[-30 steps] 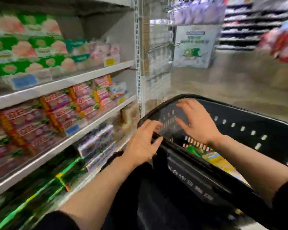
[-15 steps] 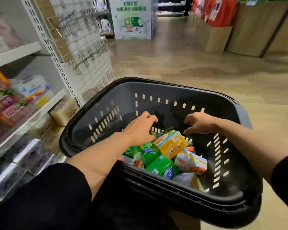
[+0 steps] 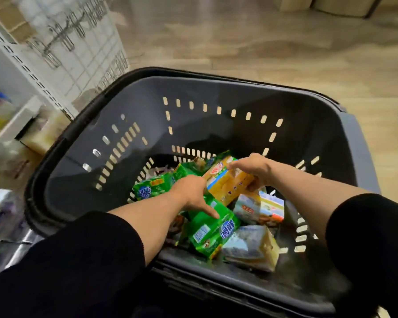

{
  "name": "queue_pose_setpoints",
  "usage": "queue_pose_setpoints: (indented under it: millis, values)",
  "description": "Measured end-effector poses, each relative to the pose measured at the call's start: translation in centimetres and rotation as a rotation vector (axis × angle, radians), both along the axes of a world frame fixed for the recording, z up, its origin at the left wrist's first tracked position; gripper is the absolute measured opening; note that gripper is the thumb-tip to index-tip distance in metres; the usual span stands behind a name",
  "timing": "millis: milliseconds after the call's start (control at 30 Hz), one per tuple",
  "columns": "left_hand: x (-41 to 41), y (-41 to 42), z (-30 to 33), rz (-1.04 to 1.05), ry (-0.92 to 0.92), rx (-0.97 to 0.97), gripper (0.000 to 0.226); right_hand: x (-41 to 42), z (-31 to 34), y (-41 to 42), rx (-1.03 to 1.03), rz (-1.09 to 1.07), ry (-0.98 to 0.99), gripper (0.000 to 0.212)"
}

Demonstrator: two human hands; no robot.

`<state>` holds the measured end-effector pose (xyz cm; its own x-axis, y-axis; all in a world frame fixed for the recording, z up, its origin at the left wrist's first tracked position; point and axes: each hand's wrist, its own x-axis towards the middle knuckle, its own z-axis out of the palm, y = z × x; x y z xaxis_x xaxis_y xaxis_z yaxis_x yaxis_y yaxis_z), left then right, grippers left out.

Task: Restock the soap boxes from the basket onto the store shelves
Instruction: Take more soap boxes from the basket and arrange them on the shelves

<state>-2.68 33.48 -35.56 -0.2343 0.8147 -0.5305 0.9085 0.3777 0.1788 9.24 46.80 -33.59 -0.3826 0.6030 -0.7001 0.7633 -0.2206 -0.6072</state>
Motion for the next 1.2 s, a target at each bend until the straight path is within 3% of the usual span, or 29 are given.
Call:
queue_pose_setpoints:
  millis: [167,300,400,600,700,833,967,1033,1133,1200]
  values:
    - [0.8,-0.6,0.6,-0.013,-0.021,0.114,0.073,-0.2,2.9,1.5,0.066,-0.052,0.052,0.068]
    - [2.6,-0.6,0.5,-0.233,0.038,0.013,0.089,0.6,5.1,3.2,0.091,-0.140,0.124,0.057]
    - [3.5,-0.2,-0.2,-0.264,0.118,-0.031,0.092,0.6,5.8,3.9,0.105,-0.175,0.215,0.045]
    - [3.4,0.7,-0.1,-0.394,0.112,-0.099,0.086,0.5,6.2,4.1,0.071,-0.213,0.248,0.058]
    - [3.3,0.9,-0.2,-0.433,0.073,-0.118,0.083,0.7,6.2,4.0,0.070,-0.180,0.223,0.053]
    - [3.0,0.3,0.6,-0.242,-0.100,0.019,0.076,1.0,6.8,3.6,0.062,-0.150,0.215,0.058]
    - [1.1,0.6,3.9,0.164,-0.336,0.266,0.079,1.2,7.4,4.0,0.074,-0.191,0.344,0.056]
    - [-0.5,0.3,6.1,0.370,-0.404,0.365,0.080,1.1,7.7,4.3,0.063,-0.229,0.434,0.049]
    - [-3.2,-2.3,9.5,0.478,-0.447,0.449,0.077,0.7,8.8,3.9,0.017,-0.261,0.591,0.033]
    - [-4.8,-5.4,11.5,0.573,-0.480,0.573,0.086,0.1,9.9,2.8,-0.017,-0.204,0.691,0.020]
